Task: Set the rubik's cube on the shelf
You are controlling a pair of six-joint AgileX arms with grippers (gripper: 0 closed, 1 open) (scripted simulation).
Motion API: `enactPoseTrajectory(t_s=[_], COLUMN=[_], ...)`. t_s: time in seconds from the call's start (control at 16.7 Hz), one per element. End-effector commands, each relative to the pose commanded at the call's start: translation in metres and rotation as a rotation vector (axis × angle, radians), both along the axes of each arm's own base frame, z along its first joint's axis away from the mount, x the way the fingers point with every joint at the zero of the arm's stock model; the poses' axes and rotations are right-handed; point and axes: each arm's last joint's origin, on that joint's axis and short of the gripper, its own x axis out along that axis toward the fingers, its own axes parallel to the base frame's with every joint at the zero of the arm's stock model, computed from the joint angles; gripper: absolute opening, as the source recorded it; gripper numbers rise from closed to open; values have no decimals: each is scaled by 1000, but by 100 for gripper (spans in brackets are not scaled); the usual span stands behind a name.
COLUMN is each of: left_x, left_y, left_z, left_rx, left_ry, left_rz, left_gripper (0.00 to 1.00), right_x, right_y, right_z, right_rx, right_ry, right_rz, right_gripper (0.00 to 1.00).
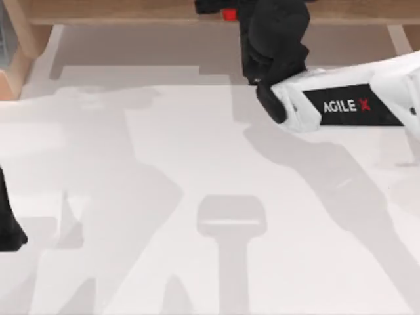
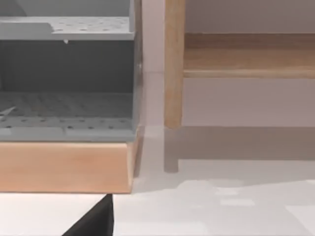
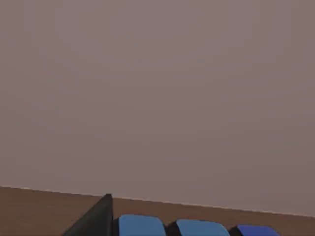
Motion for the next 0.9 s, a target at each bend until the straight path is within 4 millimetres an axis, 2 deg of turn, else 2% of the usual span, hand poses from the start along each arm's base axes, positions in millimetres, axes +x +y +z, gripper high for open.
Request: enactPoseTrajectory(t_s=[0.18, 0.42, 0.66, 0.78, 0.9], left_x=[0, 0, 0, 0, 0], left_y=[0, 0, 0, 0, 0], left_z=[0, 0, 0, 0, 0], left_rx=[0, 0, 0, 0, 0], left_ry=[0, 0, 0, 0, 0], left_rz=[0, 0, 0, 0, 0], left_gripper=[100, 100, 100, 100, 100], right_x=[-4, -26, -74, -106, -142], right_y=[-60, -167, -285, -339, -384], right_z=[18, 39, 43, 36, 23], right_rx=[-138, -407, -758, -949, -1128], right_ry=[-87, -219, -277, -243, -169], right_rz=[-29, -137, -330, -434, -512], right_gripper=[100, 100, 100, 100, 100])
